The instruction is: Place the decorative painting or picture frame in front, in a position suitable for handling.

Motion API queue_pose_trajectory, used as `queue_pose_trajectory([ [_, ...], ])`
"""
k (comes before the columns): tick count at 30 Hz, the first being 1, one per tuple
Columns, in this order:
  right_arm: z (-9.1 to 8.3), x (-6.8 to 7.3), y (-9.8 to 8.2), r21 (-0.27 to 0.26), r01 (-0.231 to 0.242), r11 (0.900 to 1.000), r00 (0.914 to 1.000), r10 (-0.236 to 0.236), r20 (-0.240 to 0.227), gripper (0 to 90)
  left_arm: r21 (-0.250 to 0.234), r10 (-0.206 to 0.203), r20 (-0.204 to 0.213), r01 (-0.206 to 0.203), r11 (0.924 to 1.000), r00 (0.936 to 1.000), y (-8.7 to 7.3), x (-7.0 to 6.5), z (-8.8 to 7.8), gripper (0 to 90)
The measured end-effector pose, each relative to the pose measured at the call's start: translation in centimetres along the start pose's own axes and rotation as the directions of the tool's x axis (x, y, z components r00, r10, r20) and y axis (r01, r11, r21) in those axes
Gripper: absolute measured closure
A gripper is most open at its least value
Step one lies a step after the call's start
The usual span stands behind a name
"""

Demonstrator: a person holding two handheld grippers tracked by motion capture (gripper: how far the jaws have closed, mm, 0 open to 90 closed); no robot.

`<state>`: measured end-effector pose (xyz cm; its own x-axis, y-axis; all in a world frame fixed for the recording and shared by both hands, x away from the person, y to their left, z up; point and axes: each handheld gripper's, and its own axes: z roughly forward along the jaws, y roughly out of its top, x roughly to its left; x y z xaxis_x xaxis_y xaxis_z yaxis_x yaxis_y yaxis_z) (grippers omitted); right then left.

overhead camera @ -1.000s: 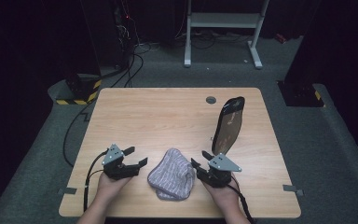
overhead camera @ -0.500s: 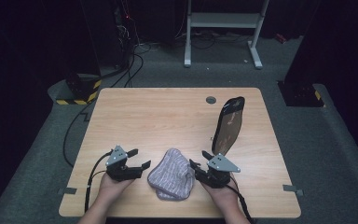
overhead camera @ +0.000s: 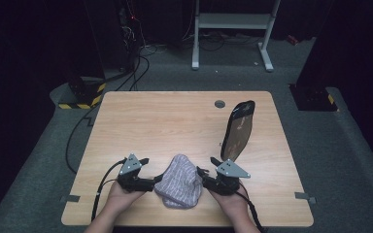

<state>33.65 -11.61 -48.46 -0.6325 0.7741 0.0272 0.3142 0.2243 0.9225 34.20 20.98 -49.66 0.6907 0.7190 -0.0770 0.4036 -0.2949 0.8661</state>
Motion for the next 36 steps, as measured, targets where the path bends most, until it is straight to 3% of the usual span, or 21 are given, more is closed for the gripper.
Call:
queue_pose_trajectory([
  [5,0.1,0.0,0.0,0.000,0.001,1.000,1.0000,-0.001,-0.001,36.6,0.030,0.020,0.044,-0.021,0.9993,0.9988,0.2,-1.1,0.9,11.8],
  [6,0.1,0.0,0.0,0.001,0.002,1.000,1.0000,-0.002,-0.001,36.6,0.086,0.035,0.095,-0.043,0.9953,0.9948,0.4,-1.9,1.8,11.9],
  [7,0.2,0.0,0.0,0.001,0.003,1.000,1.0000,-0.003,-0.002,36.6,0.086,0.035,0.095,-0.043,0.9953,0.9948,0.4,-1.9,1.8,11.6],
  [8,0.2,0.1,0.0,0.002,0.004,1.000,1.0000,-0.004,-0.003,36.6,0.138,0.069,0.125,-0.086,0.9867,0.9898,0.4,-2.8,2.9,10.4],
  [11,0.2,0.2,0.0,0.003,0.006,1.000,1.0000,-0.006,-0.003,36.7,0.193,0.069,0.166,-0.101,0.9759,0.9838,0.2,-3.7,4.5,6.8],
  [12,0.3,0.3,0.0,0.001,0.010,1.000,0.9999,-0.010,-0.001,36.7,0.193,0.069,0.166,-0.101,0.9759,0.9838,0.2,-3.7,4.5,6.4],
  [13,0.3,0.3,0.0,0.004,0.012,1.000,0.9999,-0.012,0.001,36.8,0.218,0.084,0.183,-0.124,0.9679,0.9794,0.2,-4.2,5.2,6.3],
  [14,0.3,0.4,0.0,0.006,0.014,1.000,0.9999,-0.014,0.001,36.8,0.234,0.107,0.181,-0.149,0.9609,0.9777,0.1,-4.5,5.5,6.3],
  [15,0.3,0.4,0.0,0.006,0.014,1.000,0.9999,-0.014,0.001,36.8,0.234,0.107,0.181,-0.149,0.9609,0.9777,0.1,-4.5,5.5,6.3],
  [16,0.3,0.5,0.0,0.006,0.014,1.000,0.9999,-0.015,0.001,36.9,0.254,0.127,0.174,-0.169,0.9523,0.9765,0.1,-4.8,5.8,6.3],
  [17,0.3,0.6,-0.1,0.006,0.017,1.000,0.9999,-0.017,0.002,37.0,0.261,0.137,0.169,-0.179,0.9485,0.9760,0.1,-4.9,6.0,6.3],
  [20,0.3,0.6,-0.1,0.008,0.021,1.000,0.9998,-0.021,0.002,37.0,0.266,0.140,0.161,-0.180,0.9471,0.9769,0.1,-4.9,6.0,7.9],
  [24,0.3,0.6,-0.2,0.012,0.024,1.000,0.9997,-0.024,0.001,37.2,0.263,0.169,0.158,-0.206,0.9426,0.9729,0.0,-5.0,5.9,13.4],
  [25,0.3,0.6,-0.2,0.012,0.024,1.000,0.9997,-0.024,0.002,37.3,0.257,0.167,0.156,-0.203,0.9448,0.9737,0.0,-5.0,5.8,15.6],
  [26,0.3,0.6,-0.2,0.011,0.025,1.000,0.9997,-0.025,0.002,37.3,0.252,0.167,0.155,-0.203,0.9464,0.9736,0.0,-5.0,5.7,22.3],
  [28,0.3,0.6,-0.2,0.011,0.026,1.000,0.9997,-0.026,0.002,37.3,0.242,0.164,0.157,-0.199,0.9498,0.9739,-0.1,-5.1,5.5,26.2],
  [29,0.3,0.6,-0.1,0.010,0.026,1.000,0.9997,-0.026,0.002,37.4,0.235,0.166,0.159,-0.200,0.9510,0.9733,-0.1,-5.1,5.4,37.1],
  [36,0.3,0.6,-0.1,0.011,0.028,1.000,0.9996,-0.028,0.005,37.9,0.216,0.160,0.171,-0.195,0.9566,0.9722,-0.2,-4.9,5.1,54.8],
])
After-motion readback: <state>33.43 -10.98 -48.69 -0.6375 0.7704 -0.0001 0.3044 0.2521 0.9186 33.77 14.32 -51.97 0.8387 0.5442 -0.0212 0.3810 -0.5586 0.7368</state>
